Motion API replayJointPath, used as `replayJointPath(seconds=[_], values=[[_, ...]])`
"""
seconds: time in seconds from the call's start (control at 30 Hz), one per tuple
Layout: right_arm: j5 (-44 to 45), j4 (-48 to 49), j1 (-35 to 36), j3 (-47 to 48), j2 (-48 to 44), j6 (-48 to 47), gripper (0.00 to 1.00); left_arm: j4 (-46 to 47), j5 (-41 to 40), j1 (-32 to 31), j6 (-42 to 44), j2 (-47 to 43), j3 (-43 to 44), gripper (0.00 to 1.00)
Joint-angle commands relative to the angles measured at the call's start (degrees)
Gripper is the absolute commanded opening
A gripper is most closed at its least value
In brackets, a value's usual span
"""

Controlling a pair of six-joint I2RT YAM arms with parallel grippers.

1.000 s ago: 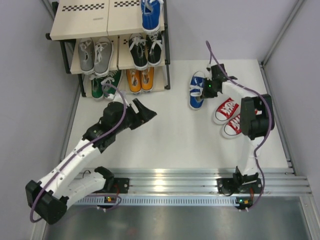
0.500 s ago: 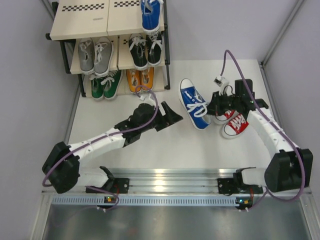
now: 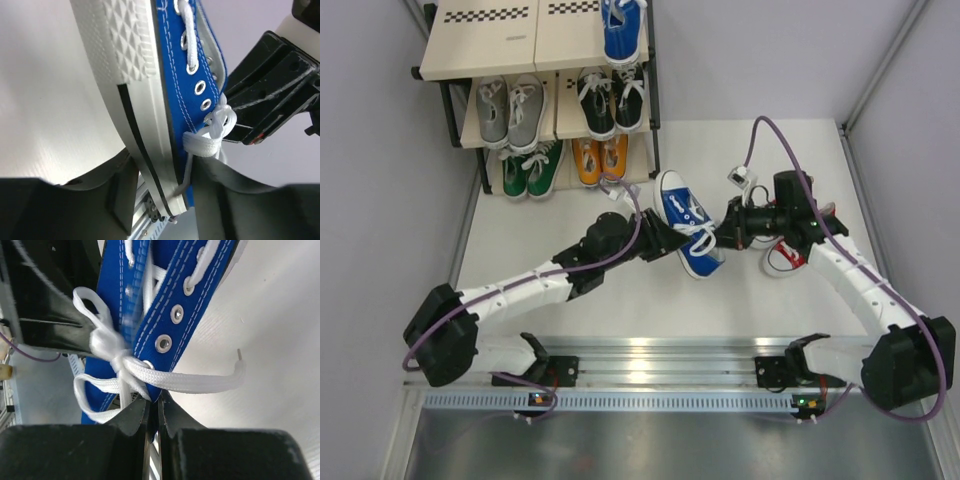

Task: Place and organize the shoes onto the shoe shelf
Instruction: Pick up the shoe at the center of the board.

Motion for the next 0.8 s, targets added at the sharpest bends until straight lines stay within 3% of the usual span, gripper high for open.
replayJointPath(seconds=[0.0, 0.1, 0.13, 0.2, 0.23, 0.3, 0.33, 0.5, 0.53, 0.67, 0.7, 0.77], values=[[-5.15, 6.8, 2.36, 3.49, -1.96, -0.09, 0.0, 6.86, -1.52, -0.12, -0.58, -3.42, -2.08, 0.38], [-6.99, 6.02, 3.15, 3.85, -1.96, -2.19, 0.01, 6.87, -1.78, -0.12, 0.91, -5.09, -3.14, 0.03], [-7.69, 5.14, 3.24, 4.11, -1.88, -3.33, 0.04, 6.87, -1.87, -0.12, 3.0, -6.57, -3.4, 0.0], [-9.01, 0.67, 3.33, 5.77, -1.96, -9.71, 0.19, 6.87, -1.08, -0.12, 6.61, -8.59, -4.72, 0.0], [-9.19, -1.44, 3.33, 6.74, -1.88, -12.28, 0.34, 6.87, -0.64, -0.03, 10.46, -11.13, -5.33, 0.0], [-8.32, -8.12, 3.33, 10.43, -2.05, -19.73, 0.48, 6.26, 0.41, -0.03, 13.38, -14.39, -8.32, 0.0], [-7.7, -9.79, 3.16, 11.66, -2.14, -21.78, 0.6, 5.21, 0.85, 0.32, 16.35, -17.89, -9.28, 0.0], [-6.46, -15.44, 3.16, 17.38, -2.31, -28.75, 0.87, -7.17, 4.54, 0.76, 24.9, -27.14, -9.56, 0.0], [-6.9, -12.56, 3.16, 17.38, -2.31, -27.53, 0.99, -10.5, 6.46, 0.85, 26.91, -29.15, -9.3, 0.0], [-16.0, 8.69, 3.16, 9.32, -3.19, -11.46, 0.99, -14.92, 13.32, 0.85, 31.32, -31.54, -7.36, 0.0], [-18.13, 12.56, 3.42, 8.43, -2.85, -4.47, 1.0, -15.45, 14.73, 0.85, 31.93, -31.63, -6.84, 0.0], [-21.56, 16.56, 4.38, 9.37, -1.18, -0.8, 0.99, -16.51, 17.62, 0.85, 33.61, -31.37, -5.17, 0.0]])
